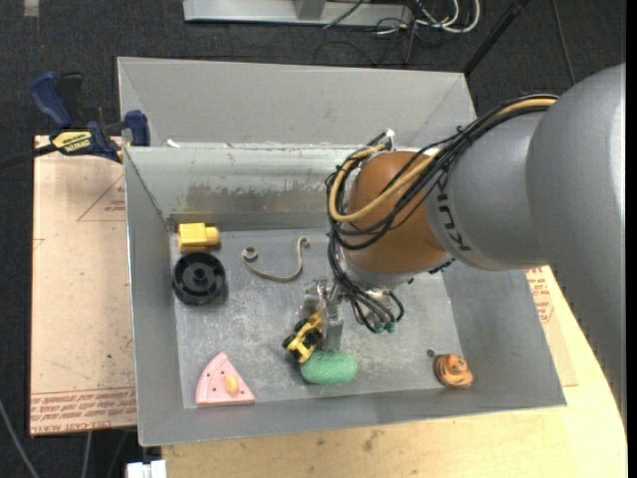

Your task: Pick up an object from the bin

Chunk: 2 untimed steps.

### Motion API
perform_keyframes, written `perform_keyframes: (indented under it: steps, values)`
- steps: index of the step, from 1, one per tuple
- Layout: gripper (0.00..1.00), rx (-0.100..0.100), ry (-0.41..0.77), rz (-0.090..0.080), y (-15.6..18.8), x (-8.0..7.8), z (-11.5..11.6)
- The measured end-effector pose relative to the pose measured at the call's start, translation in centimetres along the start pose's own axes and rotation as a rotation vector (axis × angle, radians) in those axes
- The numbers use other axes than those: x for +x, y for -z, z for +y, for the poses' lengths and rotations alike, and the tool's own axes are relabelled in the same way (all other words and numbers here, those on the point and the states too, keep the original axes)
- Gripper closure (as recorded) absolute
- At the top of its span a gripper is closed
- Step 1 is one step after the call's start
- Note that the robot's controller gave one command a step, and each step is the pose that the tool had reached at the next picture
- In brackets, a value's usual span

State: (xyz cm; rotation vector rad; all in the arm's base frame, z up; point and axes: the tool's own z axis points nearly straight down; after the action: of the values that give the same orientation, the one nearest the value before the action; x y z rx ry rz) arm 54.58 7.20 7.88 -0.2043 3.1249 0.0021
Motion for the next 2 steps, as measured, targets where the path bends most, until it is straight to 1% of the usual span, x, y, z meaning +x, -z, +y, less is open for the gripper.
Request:
perform_keyframes:
  steps: [1, 2]
  values:
    - [1.0, 0.0, 0.0, 0.012, 2.0, 0.3, 0.0]
    - [1.0, 0.0, -0.001, 0.007, 4.0, 0.1, 0.0]
